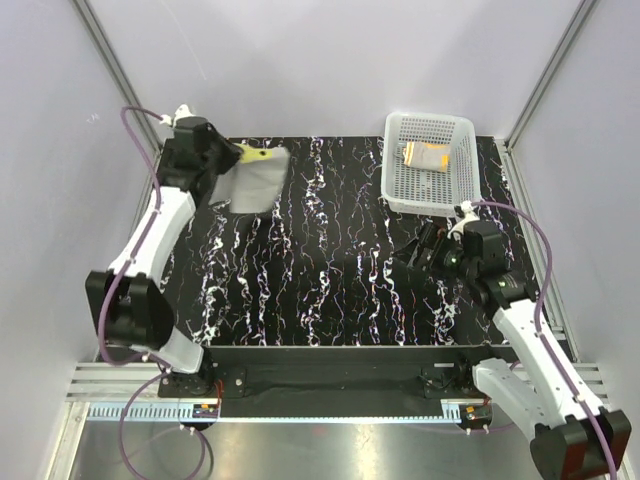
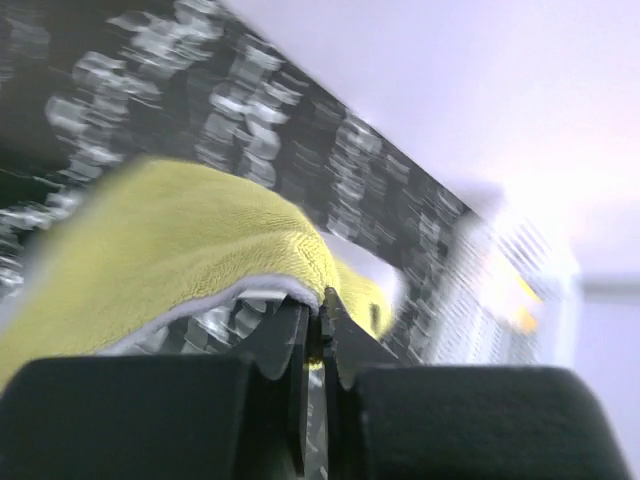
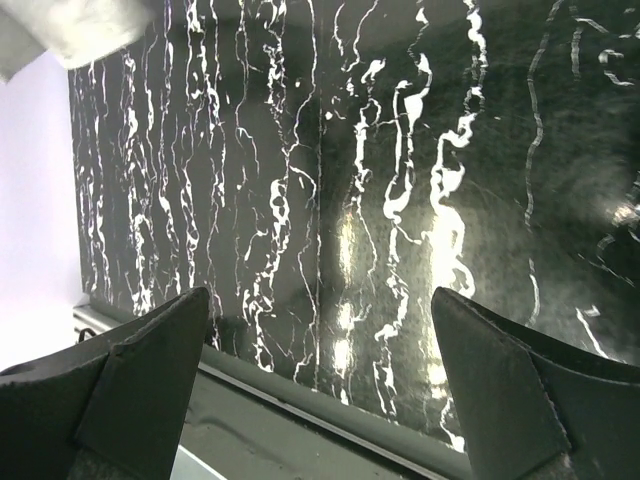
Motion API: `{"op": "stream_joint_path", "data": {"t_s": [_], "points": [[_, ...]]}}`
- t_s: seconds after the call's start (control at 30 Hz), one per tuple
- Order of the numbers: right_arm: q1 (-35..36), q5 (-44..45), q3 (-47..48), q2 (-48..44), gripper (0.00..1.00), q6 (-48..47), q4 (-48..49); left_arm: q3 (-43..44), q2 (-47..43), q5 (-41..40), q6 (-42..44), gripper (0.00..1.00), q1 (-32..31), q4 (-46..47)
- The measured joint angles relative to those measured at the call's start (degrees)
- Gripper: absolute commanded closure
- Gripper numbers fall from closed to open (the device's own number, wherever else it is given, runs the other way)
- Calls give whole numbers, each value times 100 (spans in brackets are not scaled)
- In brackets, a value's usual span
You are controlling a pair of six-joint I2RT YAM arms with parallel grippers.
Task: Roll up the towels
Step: Move the towel to the center of the board
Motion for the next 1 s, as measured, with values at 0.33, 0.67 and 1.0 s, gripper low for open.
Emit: {"op": "stream_joint_path", "data": {"t_s": [0.33, 0.67, 1.0], "points": [[2, 177, -31, -1370, 0, 177, -940, -2400, -787, -199, -44, 42, -2140, -44], [2, 98, -74, -656, 0, 531, -994, -3126, -901, -472, -22, 29, -2780, -243], [22, -44, -221, -94, 0, 822, -459, -1471, 763, -341, 400, 35, -2302, 474]]}}
